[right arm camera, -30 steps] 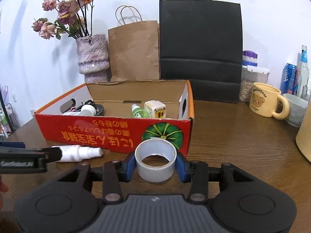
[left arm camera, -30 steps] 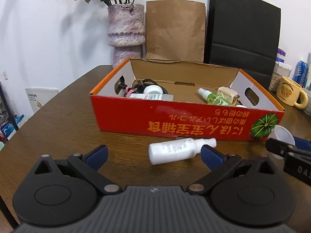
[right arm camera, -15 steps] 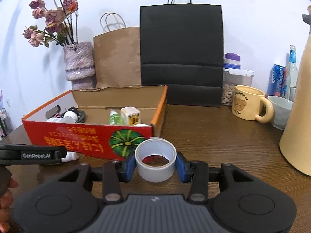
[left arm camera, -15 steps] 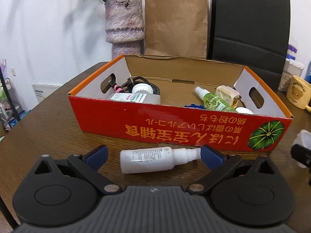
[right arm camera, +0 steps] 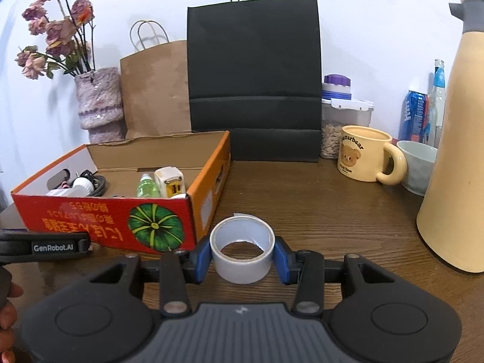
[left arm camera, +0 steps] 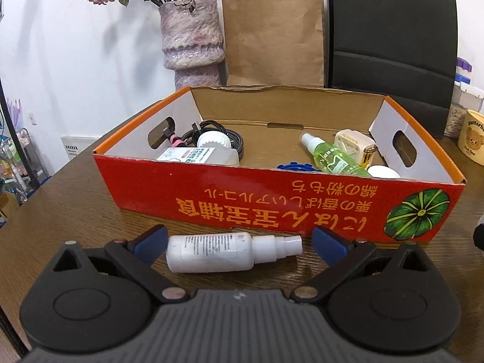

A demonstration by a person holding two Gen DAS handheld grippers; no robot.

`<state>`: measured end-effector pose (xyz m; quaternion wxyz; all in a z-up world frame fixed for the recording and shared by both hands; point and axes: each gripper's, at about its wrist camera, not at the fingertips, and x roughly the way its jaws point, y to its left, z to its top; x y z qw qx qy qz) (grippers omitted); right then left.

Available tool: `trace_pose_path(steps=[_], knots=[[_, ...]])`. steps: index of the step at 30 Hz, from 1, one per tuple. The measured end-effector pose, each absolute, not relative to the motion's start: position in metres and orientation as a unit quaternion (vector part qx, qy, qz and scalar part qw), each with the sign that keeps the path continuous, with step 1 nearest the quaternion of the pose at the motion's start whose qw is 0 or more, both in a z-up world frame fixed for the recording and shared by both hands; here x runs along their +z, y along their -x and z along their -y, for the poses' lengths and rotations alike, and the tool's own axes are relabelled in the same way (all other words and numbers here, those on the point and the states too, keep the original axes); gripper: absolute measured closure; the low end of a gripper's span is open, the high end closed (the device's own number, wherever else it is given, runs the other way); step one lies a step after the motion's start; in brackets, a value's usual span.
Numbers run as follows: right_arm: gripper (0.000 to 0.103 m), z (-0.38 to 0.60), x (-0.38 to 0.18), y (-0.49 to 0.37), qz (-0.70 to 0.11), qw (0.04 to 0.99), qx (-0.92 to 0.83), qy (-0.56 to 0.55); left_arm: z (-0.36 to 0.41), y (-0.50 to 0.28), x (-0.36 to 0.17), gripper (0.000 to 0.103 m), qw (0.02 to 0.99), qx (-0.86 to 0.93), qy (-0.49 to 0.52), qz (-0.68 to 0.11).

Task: Organize rigid objects
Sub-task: 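Grasp the clear tape roll with the right tool while the left tool grasps the white spray bottle, then carry the white spray bottle with the left tool while the right tool carries the tape roll over the box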

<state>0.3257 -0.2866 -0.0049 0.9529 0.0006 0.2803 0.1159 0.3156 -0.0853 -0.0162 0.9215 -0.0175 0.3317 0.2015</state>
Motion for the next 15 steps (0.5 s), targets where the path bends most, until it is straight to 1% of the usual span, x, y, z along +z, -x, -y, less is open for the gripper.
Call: trace_pose_path(steps=[4,10,15], knots=[[0.061,0.284,-0.007,-0.325,-0.282,0.952,0.117,0.005,0.085,-0.318,-0.019,0.000,0.920,0.208,0.013,-0.333],[0.061,0.280,-0.010,-0.325,-0.285,0.951,0.119,0.011,0.074,-0.327,-0.029,0.000,0.907,0.211,0.040,-0.363],[0.061,0.279,-0.011,-0.325,-0.285,0.951,0.122,0.014,0.070,-0.326,-0.031,0.000,0.908,0.211,0.050,-0.359]])
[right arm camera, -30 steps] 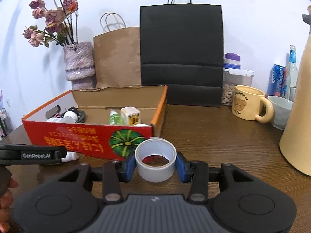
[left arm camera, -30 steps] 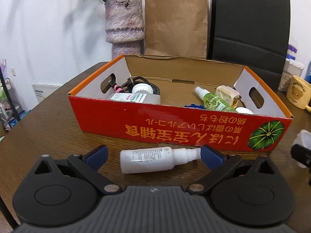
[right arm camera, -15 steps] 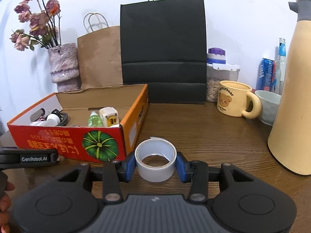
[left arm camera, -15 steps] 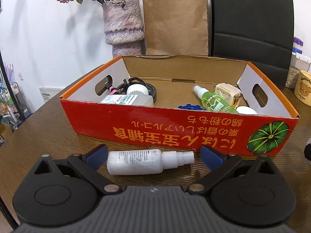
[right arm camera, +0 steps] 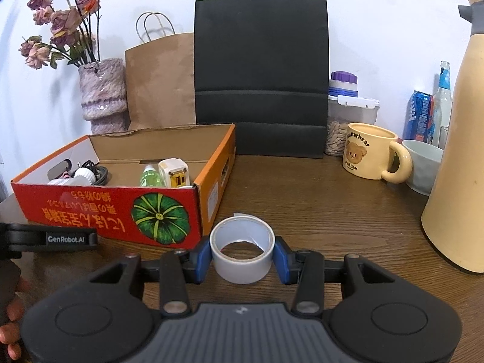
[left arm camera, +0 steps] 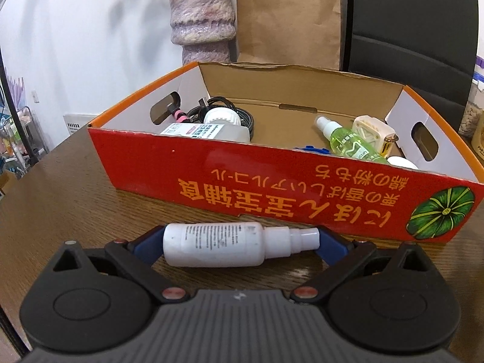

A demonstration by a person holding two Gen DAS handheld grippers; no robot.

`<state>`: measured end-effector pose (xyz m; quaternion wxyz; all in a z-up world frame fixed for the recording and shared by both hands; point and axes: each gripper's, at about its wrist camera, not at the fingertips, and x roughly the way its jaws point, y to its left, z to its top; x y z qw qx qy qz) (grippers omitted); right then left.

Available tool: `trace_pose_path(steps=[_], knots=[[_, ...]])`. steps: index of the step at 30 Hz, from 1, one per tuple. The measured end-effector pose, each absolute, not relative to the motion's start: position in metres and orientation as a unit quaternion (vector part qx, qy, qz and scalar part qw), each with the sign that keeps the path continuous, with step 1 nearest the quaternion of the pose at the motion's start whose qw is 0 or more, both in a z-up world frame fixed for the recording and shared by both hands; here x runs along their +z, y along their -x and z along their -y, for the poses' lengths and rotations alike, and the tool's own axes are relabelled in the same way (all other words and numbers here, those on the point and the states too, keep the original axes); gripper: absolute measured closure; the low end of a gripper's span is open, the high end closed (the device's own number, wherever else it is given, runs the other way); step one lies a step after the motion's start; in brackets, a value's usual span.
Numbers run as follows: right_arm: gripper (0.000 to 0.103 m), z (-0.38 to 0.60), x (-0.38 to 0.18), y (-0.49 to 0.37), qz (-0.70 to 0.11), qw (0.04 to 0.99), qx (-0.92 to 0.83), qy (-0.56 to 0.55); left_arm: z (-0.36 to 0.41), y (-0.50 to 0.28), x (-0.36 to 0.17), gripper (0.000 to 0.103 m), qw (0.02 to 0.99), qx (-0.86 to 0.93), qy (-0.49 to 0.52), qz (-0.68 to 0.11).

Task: Organize rigid objects
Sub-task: 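Carry the white spray bottle with the left tool while the right tool carries the tape roll over the box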

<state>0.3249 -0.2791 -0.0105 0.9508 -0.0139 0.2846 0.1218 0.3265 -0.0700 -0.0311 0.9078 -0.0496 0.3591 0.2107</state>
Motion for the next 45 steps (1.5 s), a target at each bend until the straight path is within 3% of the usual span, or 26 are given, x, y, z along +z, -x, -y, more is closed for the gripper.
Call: trace_pose_path(steps=[19,45], knots=[[0.061,0.277,-0.014,-0.323,-0.284,0.951,0.124,0.025,0.053,-0.309,-0.026,0.004,0.918,0.181,0.072,-0.346],[0.061,0.251,-0.003,-0.272,-0.254,0.954,0.159,0.027,0.037,-0.226,0.000,0.004,0.952,0.111,0.033,-0.284]])
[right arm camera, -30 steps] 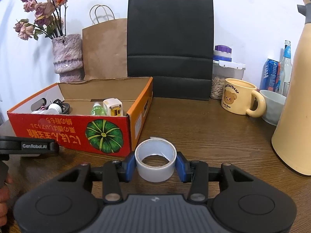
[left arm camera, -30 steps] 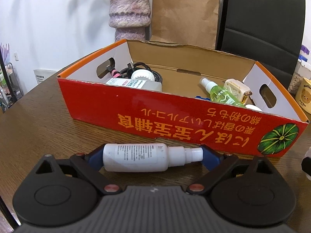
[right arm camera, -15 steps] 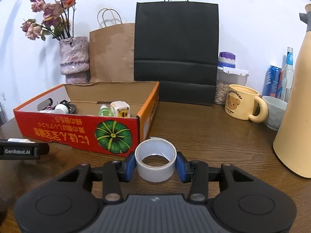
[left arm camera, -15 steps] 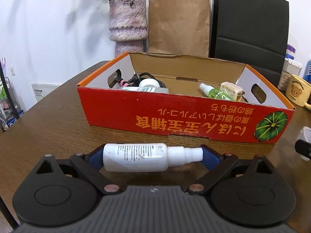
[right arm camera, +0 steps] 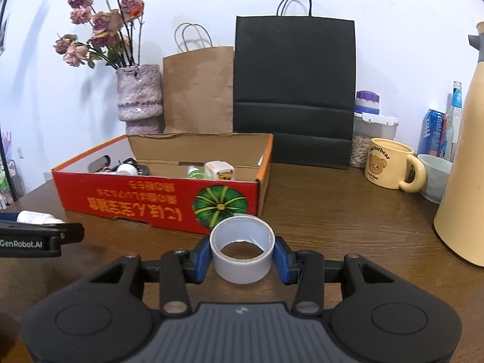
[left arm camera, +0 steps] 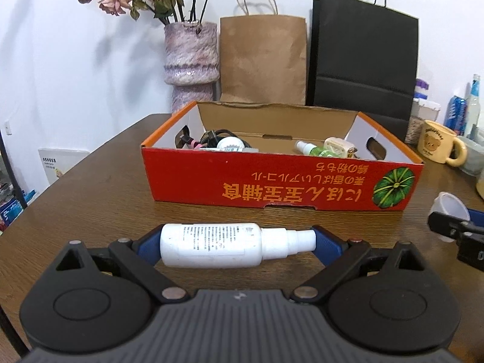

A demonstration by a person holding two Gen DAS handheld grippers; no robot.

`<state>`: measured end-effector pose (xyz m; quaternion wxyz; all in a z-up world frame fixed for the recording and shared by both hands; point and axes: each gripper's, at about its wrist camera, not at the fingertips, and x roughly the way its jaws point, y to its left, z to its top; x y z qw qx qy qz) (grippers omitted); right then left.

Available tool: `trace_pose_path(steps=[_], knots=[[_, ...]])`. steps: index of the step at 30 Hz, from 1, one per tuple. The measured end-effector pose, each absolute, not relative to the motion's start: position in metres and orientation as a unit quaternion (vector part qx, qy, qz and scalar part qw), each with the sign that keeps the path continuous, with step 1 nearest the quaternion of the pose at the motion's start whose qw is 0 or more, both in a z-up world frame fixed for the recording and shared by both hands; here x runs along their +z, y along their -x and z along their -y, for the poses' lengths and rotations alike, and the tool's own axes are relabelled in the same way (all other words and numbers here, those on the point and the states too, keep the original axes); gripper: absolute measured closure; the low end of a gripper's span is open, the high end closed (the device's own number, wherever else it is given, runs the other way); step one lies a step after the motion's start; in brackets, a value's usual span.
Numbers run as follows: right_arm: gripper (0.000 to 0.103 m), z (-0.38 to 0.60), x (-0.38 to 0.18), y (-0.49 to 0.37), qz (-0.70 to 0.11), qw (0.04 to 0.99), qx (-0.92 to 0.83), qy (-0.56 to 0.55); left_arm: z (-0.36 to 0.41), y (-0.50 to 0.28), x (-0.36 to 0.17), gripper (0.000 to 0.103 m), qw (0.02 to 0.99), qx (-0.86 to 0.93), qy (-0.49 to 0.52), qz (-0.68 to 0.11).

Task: Organize rigid objects
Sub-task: 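Carry the white spray bottle with the left tool while the right tool carries the tape roll over the box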

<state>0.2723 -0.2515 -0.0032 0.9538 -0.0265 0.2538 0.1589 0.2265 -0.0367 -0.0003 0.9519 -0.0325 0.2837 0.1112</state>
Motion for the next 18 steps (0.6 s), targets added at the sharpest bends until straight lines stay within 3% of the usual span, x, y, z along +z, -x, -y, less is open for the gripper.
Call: trace_pose_path(steps=[18], knots=[[0.061,0.216,0.010,-0.237,-0.230,0.958,0.169,0.006,0.030,-0.195,0.017,0.004,0.965,0.076,0.037,-0.249]])
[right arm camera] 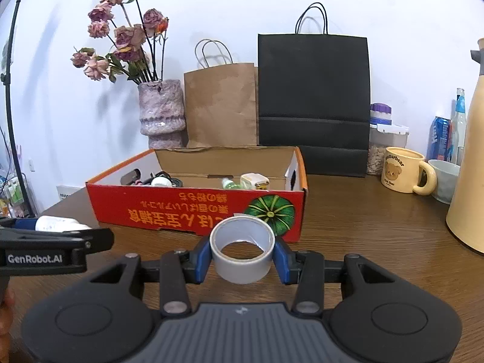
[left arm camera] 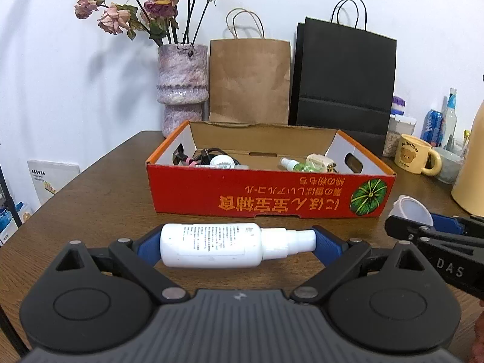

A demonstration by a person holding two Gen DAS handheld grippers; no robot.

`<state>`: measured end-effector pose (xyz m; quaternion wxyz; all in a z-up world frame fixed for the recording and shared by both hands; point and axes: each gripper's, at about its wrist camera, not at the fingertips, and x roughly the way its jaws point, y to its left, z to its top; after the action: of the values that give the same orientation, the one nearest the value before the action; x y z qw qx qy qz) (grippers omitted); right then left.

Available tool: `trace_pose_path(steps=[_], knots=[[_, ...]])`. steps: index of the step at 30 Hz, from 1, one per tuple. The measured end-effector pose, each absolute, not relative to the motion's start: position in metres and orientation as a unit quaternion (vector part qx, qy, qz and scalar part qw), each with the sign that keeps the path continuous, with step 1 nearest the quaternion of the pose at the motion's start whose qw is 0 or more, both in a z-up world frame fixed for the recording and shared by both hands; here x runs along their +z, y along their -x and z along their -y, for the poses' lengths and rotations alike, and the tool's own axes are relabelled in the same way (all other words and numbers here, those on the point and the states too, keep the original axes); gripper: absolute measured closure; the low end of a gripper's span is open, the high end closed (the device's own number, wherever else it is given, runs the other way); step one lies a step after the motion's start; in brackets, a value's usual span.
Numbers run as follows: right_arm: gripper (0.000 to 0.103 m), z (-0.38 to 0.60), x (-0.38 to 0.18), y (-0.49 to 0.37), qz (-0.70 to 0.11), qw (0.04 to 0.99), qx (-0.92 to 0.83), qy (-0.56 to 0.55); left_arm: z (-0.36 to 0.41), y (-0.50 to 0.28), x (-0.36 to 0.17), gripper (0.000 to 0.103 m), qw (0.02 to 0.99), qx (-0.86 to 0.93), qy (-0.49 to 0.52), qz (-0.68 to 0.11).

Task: Organize rigid objects
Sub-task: 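Carry the white spray bottle with the left tool while the right tool carries the tape roll over the box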

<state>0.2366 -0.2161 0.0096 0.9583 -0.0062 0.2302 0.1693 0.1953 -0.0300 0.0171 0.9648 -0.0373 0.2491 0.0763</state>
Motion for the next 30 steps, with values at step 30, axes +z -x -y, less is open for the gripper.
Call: trace_pose_path(steps=[30], knots=[[0.061,0.191,0.050,-0.282,-0.173,0.970,0.172,-0.017,0.023,-0.244,0.067,0.004,0.977,0.092,0.053,-0.184]])
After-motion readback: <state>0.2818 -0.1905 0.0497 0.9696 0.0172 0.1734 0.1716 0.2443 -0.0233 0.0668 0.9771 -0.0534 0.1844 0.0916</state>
